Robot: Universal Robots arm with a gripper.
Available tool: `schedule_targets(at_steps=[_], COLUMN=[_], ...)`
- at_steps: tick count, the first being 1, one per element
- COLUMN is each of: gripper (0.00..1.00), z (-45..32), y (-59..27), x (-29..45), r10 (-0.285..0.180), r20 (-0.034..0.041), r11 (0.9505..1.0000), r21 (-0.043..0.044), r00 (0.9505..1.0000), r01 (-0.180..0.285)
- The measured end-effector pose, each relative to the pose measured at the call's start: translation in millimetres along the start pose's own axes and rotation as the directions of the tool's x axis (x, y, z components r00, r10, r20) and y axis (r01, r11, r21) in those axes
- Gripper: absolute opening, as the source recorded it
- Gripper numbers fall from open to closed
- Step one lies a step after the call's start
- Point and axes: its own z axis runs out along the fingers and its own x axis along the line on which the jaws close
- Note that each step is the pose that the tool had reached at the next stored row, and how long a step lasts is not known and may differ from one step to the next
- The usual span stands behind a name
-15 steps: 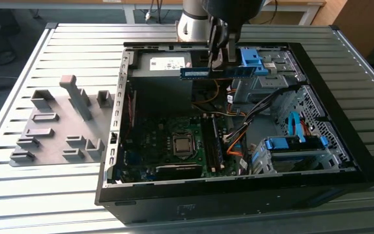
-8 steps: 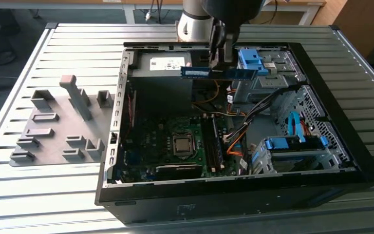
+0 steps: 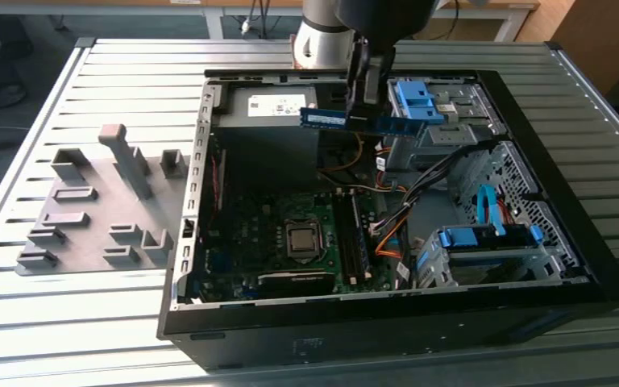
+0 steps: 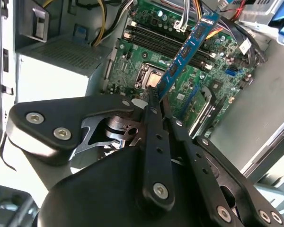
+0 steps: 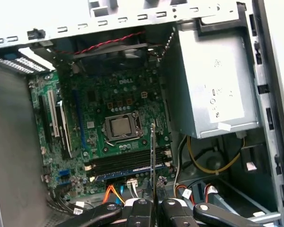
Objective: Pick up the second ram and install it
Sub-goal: 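Insert the second ram into the second slot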
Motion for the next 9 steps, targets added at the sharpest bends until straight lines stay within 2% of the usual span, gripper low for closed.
schedule_targets(at_steps=[4, 9], gripper=[0.14, 0.14], z=[0.8, 1.7], y=[0.0, 0.0], x=[0.0, 0.1], r10=[0.049, 0.110], r20=[0.0008, 0.0016], r11=[0.9988, 0.9939], r21=[0.0031, 0.0072], r00=[0.9988, 0.9939], r01=[-0.049, -0.110])
